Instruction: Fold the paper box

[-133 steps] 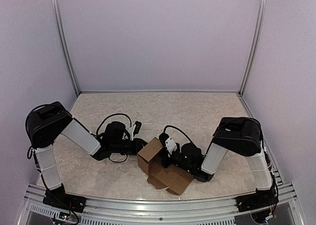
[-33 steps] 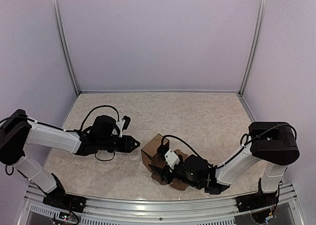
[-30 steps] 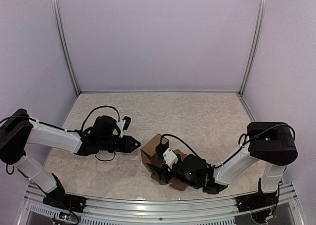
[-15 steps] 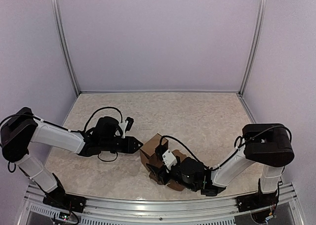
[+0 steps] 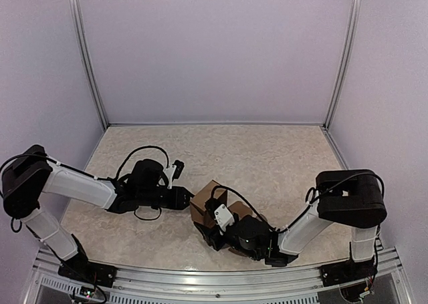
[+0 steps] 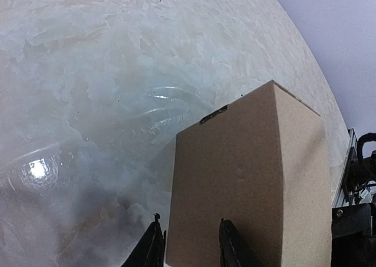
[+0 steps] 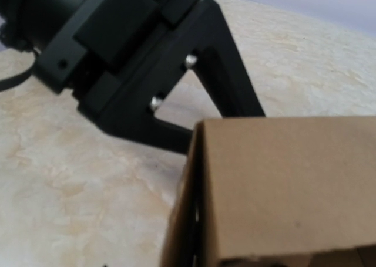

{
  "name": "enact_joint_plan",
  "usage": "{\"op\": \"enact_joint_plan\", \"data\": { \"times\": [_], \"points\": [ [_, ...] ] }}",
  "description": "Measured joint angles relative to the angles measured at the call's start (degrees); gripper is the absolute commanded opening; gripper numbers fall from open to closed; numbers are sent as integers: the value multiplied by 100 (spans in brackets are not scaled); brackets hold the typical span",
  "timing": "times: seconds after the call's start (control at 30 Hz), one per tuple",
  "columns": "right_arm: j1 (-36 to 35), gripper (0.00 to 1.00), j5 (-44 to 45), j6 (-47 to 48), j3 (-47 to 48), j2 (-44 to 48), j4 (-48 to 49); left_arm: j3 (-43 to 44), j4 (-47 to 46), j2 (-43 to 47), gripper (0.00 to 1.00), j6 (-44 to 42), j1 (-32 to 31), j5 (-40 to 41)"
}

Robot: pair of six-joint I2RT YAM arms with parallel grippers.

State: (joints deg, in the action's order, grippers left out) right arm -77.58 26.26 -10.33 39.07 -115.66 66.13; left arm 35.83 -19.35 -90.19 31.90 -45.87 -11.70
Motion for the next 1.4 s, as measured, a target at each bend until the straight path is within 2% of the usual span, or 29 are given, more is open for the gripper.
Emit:
{"op": "enact_joint_plan", "data": {
  "times": [0.1,0.33,0.67,1.07,1.3,1.4],
  "points": [
    [0,57,61,66,68,-92,52,0,0,0,32,7,-20,7],
    [9,46,94,354,170,-334,319,0,-37,-11,32,15,-142,-76],
    [50,18,-52,612,177,-501,632,0,-127,-20,31,74,-160,-269],
    [96,19,-219,595,179,-748,833,-4,-330,-24,31,168,-160,-448],
    [142,0,-367,551,205,-780,841,-13,-557,-166,31,240,-157,-527],
    [153,0,-398,529,203,-785,857,-13,-645,-229,32,262,-140,-568]
  ]
}}
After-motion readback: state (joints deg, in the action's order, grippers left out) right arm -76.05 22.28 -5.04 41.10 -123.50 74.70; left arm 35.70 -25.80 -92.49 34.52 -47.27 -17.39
